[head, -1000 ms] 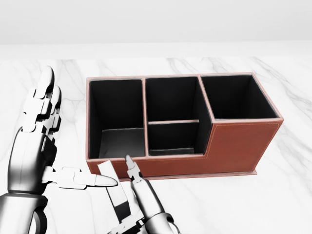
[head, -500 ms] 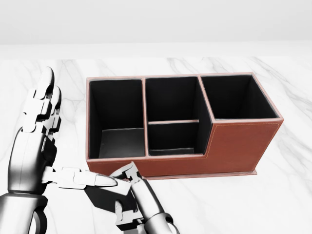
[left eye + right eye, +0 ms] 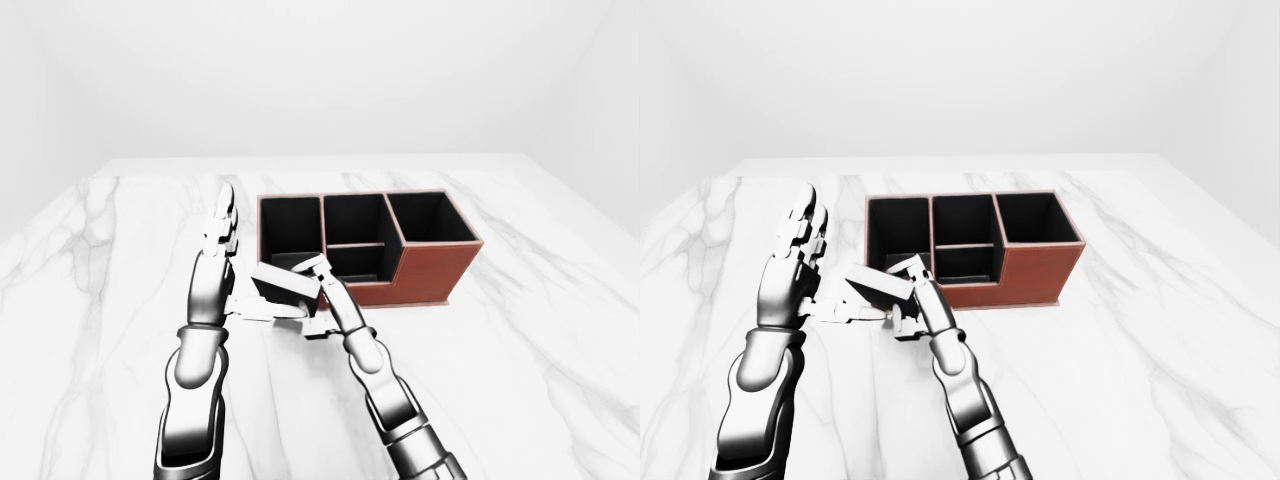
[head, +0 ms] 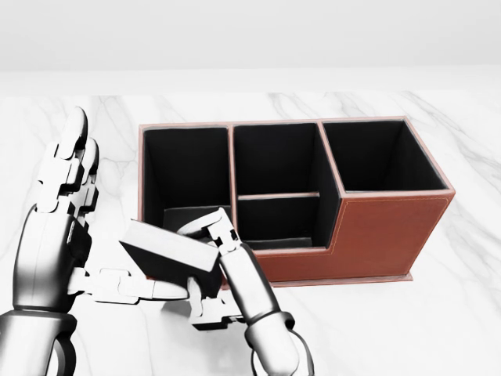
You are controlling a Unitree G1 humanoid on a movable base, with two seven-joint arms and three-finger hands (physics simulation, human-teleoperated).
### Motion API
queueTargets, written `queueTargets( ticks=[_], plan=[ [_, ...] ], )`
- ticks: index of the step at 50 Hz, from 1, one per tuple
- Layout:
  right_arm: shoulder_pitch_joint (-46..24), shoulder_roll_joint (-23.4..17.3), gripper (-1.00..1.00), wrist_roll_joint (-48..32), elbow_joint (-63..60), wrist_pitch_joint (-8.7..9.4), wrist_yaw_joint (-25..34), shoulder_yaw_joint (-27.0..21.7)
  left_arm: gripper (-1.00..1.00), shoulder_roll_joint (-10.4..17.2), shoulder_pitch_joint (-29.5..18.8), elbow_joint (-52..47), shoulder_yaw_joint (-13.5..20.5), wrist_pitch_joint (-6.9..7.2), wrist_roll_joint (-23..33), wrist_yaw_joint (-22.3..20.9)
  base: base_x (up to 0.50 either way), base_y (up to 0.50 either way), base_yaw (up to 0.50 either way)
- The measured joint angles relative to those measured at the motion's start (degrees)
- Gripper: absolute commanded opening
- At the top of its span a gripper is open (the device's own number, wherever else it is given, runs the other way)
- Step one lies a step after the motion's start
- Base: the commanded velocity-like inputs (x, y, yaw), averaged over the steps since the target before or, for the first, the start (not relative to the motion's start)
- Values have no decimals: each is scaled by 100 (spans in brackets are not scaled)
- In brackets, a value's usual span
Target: Pick up the book and place it in the right compartment of the caddy.
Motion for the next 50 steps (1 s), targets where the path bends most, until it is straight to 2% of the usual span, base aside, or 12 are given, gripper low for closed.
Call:
queueTargets(
  ticks=[6,16,50],
  plan=[
    [-6,-31,-100,51,-313,162,54,11,100,-2,0,-11,-4,0,4,-1,0,0,0],
    [-129,-105,-100,128,-877,540,176,-77,100,-3,4,-36,-2,0,2,-2,0,0,0],
    [-1161,-656,-100,457,-1859,540,567,-1002,100,-3,0,-48,-6,0,13,0,0,0,0]
  ],
)
